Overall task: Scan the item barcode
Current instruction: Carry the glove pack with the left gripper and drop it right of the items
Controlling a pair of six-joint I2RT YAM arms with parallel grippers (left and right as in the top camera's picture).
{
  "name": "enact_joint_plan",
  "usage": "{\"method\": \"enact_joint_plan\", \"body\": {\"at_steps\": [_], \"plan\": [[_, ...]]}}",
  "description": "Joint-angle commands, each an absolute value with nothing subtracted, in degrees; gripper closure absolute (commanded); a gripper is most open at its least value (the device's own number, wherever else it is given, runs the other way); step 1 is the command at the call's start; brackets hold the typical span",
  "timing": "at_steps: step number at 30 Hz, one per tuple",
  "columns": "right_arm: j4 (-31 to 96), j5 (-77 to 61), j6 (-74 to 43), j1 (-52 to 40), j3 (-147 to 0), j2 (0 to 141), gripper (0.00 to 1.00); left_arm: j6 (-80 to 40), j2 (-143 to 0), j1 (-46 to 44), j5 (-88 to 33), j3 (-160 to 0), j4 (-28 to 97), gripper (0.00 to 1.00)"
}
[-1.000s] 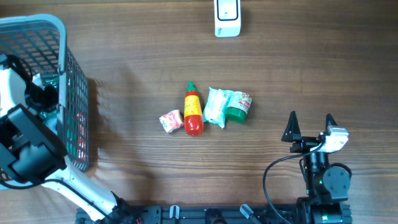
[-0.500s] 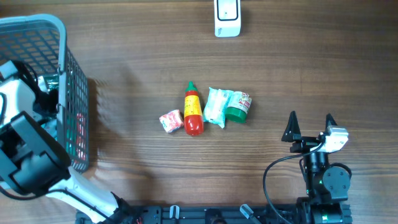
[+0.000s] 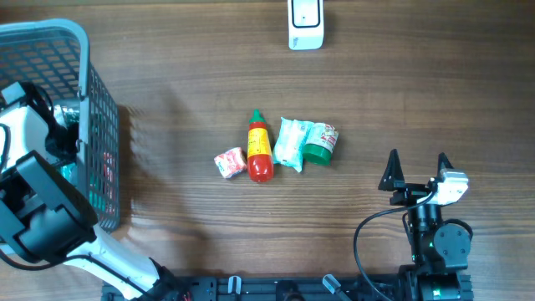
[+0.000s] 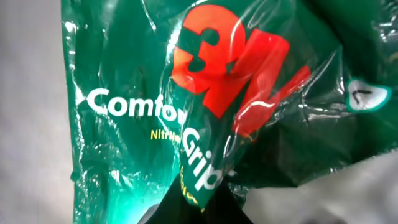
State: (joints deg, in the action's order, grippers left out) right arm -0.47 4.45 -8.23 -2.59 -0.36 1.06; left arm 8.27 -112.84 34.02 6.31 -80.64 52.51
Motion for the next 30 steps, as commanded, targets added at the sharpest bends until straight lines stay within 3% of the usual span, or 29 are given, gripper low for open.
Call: {"method": "enact_joint_plan", "body": {"at_steps": [1, 7, 10, 16, 19, 30], "plan": [[-0.73, 3.53, -7.51, -2.61, -0.30, 1.02, 0.00, 8.32, -109.69, 34.35, 5.87, -89.54, 57.23, 0.96], [-0.75, 3.53, -7.51, -2.61, -0.30, 1.02, 0.00, 1.58, -95.83, 34.39, 5.89, -95.55, 54.54, 0.96], [-0.73, 3.53, -7.51, -2.61, -0.30, 1.02, 0.00, -9.61, -84.62, 34.09, 4.36, -95.55, 49.50, 0.96], [-0.75, 3.53, -7.51, -2.61, -0.30, 1.02, 0.00, -11.16, -70.91, 29.41, -26.22, -95.55, 48.40, 0.96], [-0.75, 3.53, -7.51, -2.61, -0.30, 1.02, 0.00, -11.16, -68.27, 21.39, -34.89, -95.53, 51.35, 0.96], [-0.75, 3.53, -7.53, -2.61, -0.30, 1.02, 0.00, -13.65, -79.35, -15.44, -33.32, -94.28, 51.42, 0.96]]}}
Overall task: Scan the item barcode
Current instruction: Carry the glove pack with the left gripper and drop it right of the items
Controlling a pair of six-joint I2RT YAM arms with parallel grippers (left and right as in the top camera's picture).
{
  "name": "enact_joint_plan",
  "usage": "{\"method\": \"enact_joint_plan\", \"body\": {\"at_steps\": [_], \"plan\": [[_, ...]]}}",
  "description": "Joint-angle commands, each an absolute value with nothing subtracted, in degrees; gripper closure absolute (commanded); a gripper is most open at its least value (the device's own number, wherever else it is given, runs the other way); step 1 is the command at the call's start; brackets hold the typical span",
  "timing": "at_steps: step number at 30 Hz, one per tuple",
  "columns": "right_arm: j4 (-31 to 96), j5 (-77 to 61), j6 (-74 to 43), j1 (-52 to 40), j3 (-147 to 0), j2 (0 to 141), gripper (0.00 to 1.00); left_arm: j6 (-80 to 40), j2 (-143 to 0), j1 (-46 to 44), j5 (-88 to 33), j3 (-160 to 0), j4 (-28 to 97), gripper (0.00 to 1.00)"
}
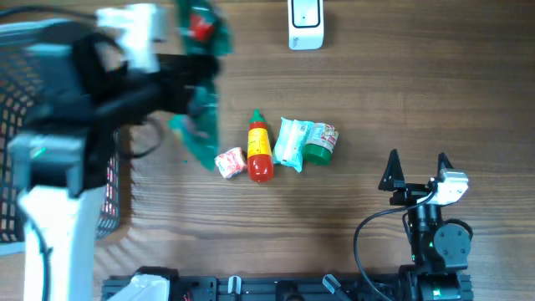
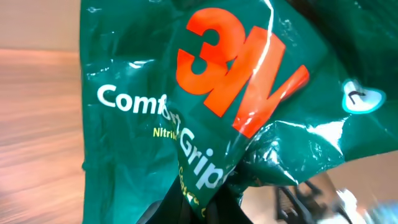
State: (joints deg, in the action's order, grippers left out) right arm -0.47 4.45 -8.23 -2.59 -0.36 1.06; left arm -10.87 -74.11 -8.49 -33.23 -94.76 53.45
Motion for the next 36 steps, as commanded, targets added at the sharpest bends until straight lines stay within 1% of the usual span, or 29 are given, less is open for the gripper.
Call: {"method": "enact_joint_plan", "body": {"at_steps": [1, 4, 7, 10, 14, 18, 20, 25, 27, 30, 31, 34, 36], "plan": [[-0.75, 3.53, -7.51, -2.61, -0.30, 1.02, 0.00, -15.31, -81.54, -17.61, -32.14, -94.28, 49.93, 0.96], [-0.73, 3.53, -7.49, -2.61, -0.30, 1.02, 0.00, -22.22, -88.47, -22.79, -30.57, -94.28, 44.36, 0.96], [-0.73, 3.53, -7.51, -2.61, -0.30, 1.02, 0.00, -32.01, -96.75, -27.73, -30.61, -94.28, 36.14, 0.96], [-0.73, 3.53, -7.51, -2.61, -0.30, 1.02, 0.00, -35.20, -103.46, -32.88, -30.59, -94.28, 28.36, 0.96], [-0.75, 3.53, -7.53, -2.61, -0.30, 1.02, 0.00, -35.86, -111.70, -38.70, -30.33, -94.28, 17.26, 0.96], [-0.75, 3.53, -7.51, -2.61, -0.30, 1.02, 0.00, -46.11, -118.08, -40.99, -29.32, -94.28, 9.15, 0.96], [-0.73, 3.53, -7.49, -2.61, -0.30, 1.02, 0.00, -51.31, -120.09, -41.43, -27.40, -94.28, 9.32, 0.96], [-0.73, 3.53, -7.51, -2.61, -0.30, 1.02, 0.00, -52.99, -121.86, -43.05, -25.39, -94.28, 12.16, 0.95], [-0.73, 3.53, -7.51, -2.61, -0.30, 1.02, 0.00, -52.99, -121.84, -44.14, -23.83, -94.28, 12.60, 0.66], [-0.75, 3.53, -7.51, -2.61, -0.30, 1.02, 0.00, -52.99, -121.84, -44.97, -23.70, -94.30, 12.58, 0.66], [-0.75, 3.53, -7.51, -2.61, -0.30, 1.02, 0.00, -52.99, -121.82, -45.01, -23.70, -94.30, 12.60, 0.67], [-0.75, 3.53, -7.51, -2.61, -0.30, 1.02, 0.00, -52.99, -121.82, -44.93, -23.68, -94.30, 12.21, 0.75], [-0.75, 3.53, -7.53, -2.61, -0.30, 1.02, 0.00, -52.97, -121.45, -44.66, -23.68, -94.35, 11.25, 0.78]]}}
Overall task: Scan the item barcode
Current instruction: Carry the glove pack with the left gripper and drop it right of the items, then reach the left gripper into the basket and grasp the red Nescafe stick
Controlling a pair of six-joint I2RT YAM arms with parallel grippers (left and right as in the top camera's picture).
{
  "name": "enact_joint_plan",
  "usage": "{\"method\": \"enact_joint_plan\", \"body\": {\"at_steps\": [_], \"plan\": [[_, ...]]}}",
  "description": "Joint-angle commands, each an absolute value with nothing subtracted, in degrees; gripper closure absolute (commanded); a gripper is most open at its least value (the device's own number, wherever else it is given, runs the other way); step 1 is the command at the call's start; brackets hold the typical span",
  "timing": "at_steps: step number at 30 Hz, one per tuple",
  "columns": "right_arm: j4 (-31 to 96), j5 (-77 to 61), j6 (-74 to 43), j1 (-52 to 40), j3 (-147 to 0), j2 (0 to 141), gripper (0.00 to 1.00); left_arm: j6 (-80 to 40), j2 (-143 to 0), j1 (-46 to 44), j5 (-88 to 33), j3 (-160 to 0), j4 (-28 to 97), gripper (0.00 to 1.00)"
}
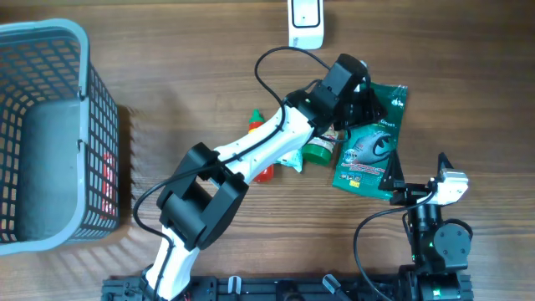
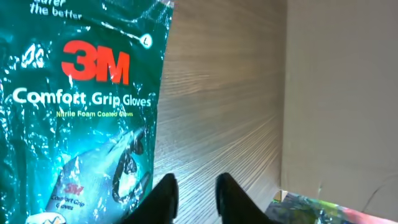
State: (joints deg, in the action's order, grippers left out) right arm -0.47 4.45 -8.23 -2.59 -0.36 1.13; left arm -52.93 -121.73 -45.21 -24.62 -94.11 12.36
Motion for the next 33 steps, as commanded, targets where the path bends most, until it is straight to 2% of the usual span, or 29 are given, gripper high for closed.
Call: {"method": "enact_joint_plan", "body": {"at_steps": [1, 6, 12, 15, 17, 20, 22, 26, 28, 30, 31, 32, 33], "plan": [[-0.73, 3.53, -7.51, -2.61, -0.30, 1.02, 0.00, -52.80, -120.62, -44.23, -23.64, -94.80, 11.07, 0.79], [-0.73, 3.53, -7.51, -2.61, -0.30, 1.02, 0.00, -41.78, -114.59, -40.86, -21.12, -97.36, 15.81, 0.73], [-0.73, 3.53, -7.51, -2.61, -0.30, 1.02, 0.00, -28.42, -99.81, -35.14, -6.17, -97.58, 33.56, 0.69], [-0.75, 3.53, -7.51, -2.61, -0.30, 1.02, 0.00, -25.47, -91.92, -32.42, 0.84, -97.58, 39.11, 0.64], [-0.73, 3.53, -7.51, -2.61, -0.30, 1.02, 0.00, -24.18, -86.06, -29.87, 7.07, -97.58, 41.98, 0.56], [-0.75, 3.53, -7.51, -2.61, -0.30, 1.02, 0.00, -24.21, -78.89, -24.73, 13.63, -97.58, 44.53, 0.53], [-0.75, 3.53, -7.51, -2.61, -0.30, 1.02, 0.00, -24.18, -73.95, -19.29, 15.09, -97.58, 45.60, 0.43], [-0.75, 3.53, -7.51, -2.61, -0.30, 1.02, 0.00, -24.23, -67.24, -5.26, 15.53, -97.56, 46.59, 0.37], [-0.75, 3.53, -7.51, -2.61, -0.30, 1.02, 0.00, -24.45, -65.80, 2.81, 15.51, -97.56, 48.12, 0.23], [-0.75, 3.53, -7.49, -2.61, -0.30, 1.02, 0.00, -24.45, -65.58, 9.98, 15.53, -97.56, 50.96, 0.15], [-0.75, 3.53, -7.51, -2.61, -0.30, 1.02, 0.00, -24.67, -66.02, 14.28, 15.75, -97.49, 53.21, 0.05], [-0.75, 3.53, -7.51, -2.61, -0.30, 1.02, 0.00, -24.84, -66.74, 17.98, 16.03, -97.49, 55.42, 0.00], [-0.75, 3.53, -7.51, -2.61, -0.30, 1.02, 0.00, -24.84, -68.10, 22.44, 16.19, -97.49, 58.76, 0.00]]}}
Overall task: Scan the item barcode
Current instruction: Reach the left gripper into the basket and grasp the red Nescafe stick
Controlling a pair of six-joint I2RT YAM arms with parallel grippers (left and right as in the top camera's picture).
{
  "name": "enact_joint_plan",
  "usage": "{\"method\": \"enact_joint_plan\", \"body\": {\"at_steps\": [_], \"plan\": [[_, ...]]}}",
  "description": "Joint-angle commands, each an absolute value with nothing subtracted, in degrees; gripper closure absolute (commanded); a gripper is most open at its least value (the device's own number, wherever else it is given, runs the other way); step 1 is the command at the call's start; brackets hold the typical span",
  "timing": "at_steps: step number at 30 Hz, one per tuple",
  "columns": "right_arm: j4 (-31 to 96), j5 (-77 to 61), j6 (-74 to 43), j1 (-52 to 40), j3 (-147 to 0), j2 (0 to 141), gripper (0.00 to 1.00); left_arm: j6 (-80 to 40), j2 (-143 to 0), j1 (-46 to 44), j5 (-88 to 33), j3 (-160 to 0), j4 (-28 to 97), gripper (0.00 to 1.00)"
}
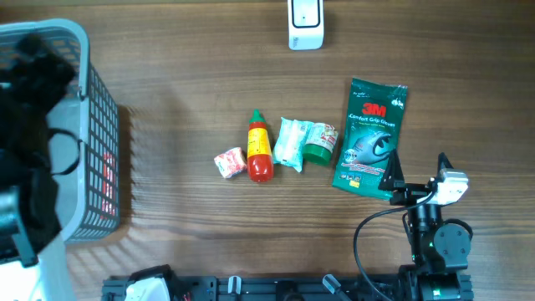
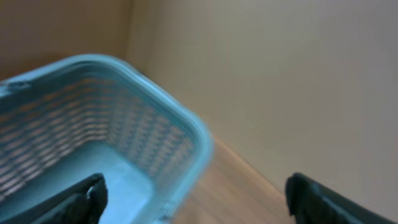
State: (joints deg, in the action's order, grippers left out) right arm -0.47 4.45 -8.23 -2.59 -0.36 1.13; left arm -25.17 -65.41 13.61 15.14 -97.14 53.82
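Note:
The green 3M gloves pack [image 1: 370, 134] lies flat on the wooden table [image 1: 167, 100], right of the middle, label up. The white scanner [image 1: 305, 25] stands at the table's far edge. My left gripper [image 2: 194, 198] is open, its fingers wide apart with nothing between them, above the blue basket [image 2: 124, 124]; in the overhead view that arm is a dark blur [image 1: 33, 58] at the far left. My right gripper [image 1: 416, 160] stands open near the front right, its left finger beside the pack's lower corner.
A row of small goods lies mid-table: a red sauce bottle [image 1: 260, 150], a small red-and-white packet [image 1: 229, 161], a white-green pouch [image 1: 292, 142] and a green-capped jar [image 1: 320, 142]. The basket [image 1: 92, 109] fills the left edge.
My left arm has gone from beside the gloves pack at the right to the far left above the basket, and its jaws now stand wide. The pack lies slightly straighter.
My left gripper was in the basket, shut on the green gloves pack. Then it held the pack over the table left of the goods. Then the pack lay on the table at the right, free of the fingers. Now the arm is back over the basket, empty.

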Motion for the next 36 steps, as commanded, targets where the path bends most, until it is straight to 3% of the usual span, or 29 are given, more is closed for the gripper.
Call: {"method": "enact_joint_plan", "body": {"at_steps": [1, 7, 14, 18, 25, 26, 28, 29, 32, 36], "plan": [[-0.75, 3.53, -7.51, -2.61, -0.30, 1.02, 0.00, -24.84, -69.10, 24.80, 16.16, -97.49, 60.64, 0.00], [-0.75, 3.53, -7.51, -2.61, -0.30, 1.02, 0.00, -24.14, -79.83, 35.18, 16.36, -97.47, 71.09, 0.00], [-0.75, 3.53, -7.51, -2.61, -0.30, 1.02, 0.00, -17.80, -92.33, 37.01, 15.38, -97.19, 81.32, 0.04], [-0.75, 3.53, -7.51, -2.61, -0.30, 1.02, 0.00, -13.96, -94.61, 36.97, 6.33, -93.91, 80.77, 0.11], [-0.75, 3.53, -7.51, -2.61, -0.30, 1.02, 0.00, -13.72, -94.85, 36.97, 2.04, -76.71, 70.22, 0.12], [-0.75, 3.53, -7.51, -2.61, -0.30, 1.02, 0.00, -13.74, -94.85, 36.97, 0.08, -74.59, 68.12, 0.14], [-0.75, 3.53, -7.51, -2.61, -0.30, 1.02, 0.00, -13.93, -94.85, 36.97, -6.55, -69.49, 63.40, 0.44], [-0.75, 3.53, -7.51, -2.61, -0.30, 1.02, 0.00, -13.93, -94.85, 36.97, -8.75, -68.01, 62.02, 0.50], [-0.75, 3.53, -7.53, -2.61, -0.30, 1.02, 0.00, -13.91, -94.85, 36.97, -16.47, -64.27, 58.61, 0.37], [-0.75, 3.53, -7.49, -2.61, -0.30, 1.02, 0.00, -18.68, -94.85, 36.97, -17.34, -60.93, 55.18, 0.31]]}}
